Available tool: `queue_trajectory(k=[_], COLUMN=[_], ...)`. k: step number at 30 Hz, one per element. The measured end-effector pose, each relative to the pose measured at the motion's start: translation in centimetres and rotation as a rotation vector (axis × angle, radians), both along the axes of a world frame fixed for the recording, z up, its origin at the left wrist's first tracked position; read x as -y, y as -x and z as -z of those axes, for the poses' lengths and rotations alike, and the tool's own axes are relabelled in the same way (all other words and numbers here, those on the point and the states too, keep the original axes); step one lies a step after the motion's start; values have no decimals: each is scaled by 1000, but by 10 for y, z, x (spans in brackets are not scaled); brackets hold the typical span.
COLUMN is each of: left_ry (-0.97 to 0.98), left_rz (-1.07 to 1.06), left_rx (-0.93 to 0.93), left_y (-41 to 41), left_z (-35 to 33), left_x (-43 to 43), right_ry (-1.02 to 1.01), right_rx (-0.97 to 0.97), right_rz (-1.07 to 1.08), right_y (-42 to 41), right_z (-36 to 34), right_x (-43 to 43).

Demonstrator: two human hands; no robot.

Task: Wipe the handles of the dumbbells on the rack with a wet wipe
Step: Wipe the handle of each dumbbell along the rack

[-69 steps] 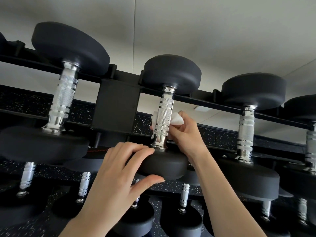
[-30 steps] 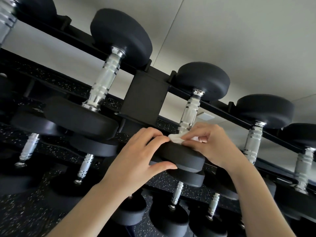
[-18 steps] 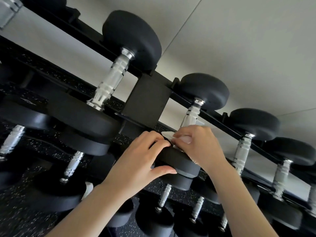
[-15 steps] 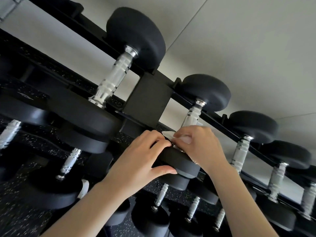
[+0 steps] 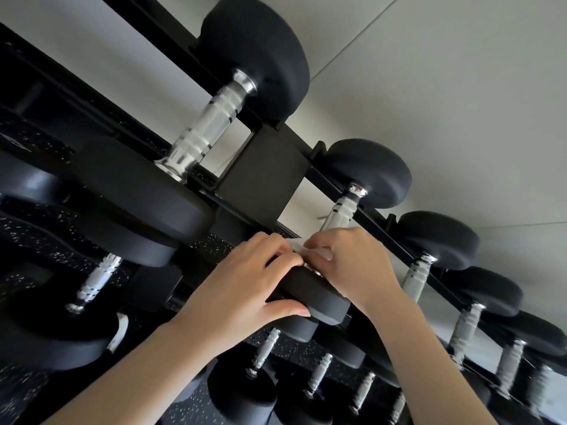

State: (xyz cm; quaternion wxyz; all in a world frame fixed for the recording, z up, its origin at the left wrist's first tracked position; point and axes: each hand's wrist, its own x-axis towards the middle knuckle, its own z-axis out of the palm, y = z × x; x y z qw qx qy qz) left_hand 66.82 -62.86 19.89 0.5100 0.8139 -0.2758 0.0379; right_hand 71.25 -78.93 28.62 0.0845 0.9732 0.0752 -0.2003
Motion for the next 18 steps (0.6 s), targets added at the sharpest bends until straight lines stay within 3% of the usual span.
queue_trajectory(k=[4, 12, 18], left_ry=[-7, -21, -36], left_rz=[-1, -15, 0], left_rx=[-5, -11, -13], left_y=[-1, 0, -1], left_z=[1, -1, -1], left_x=[1, 0, -1], right_ry=[81, 181, 292], right_rx=[25, 250, 305], right_rz=[-34, -212, -196], right_y=[-6, -21, -36], right_z=[-3, 12, 12], right_x=[-6, -4, 1])
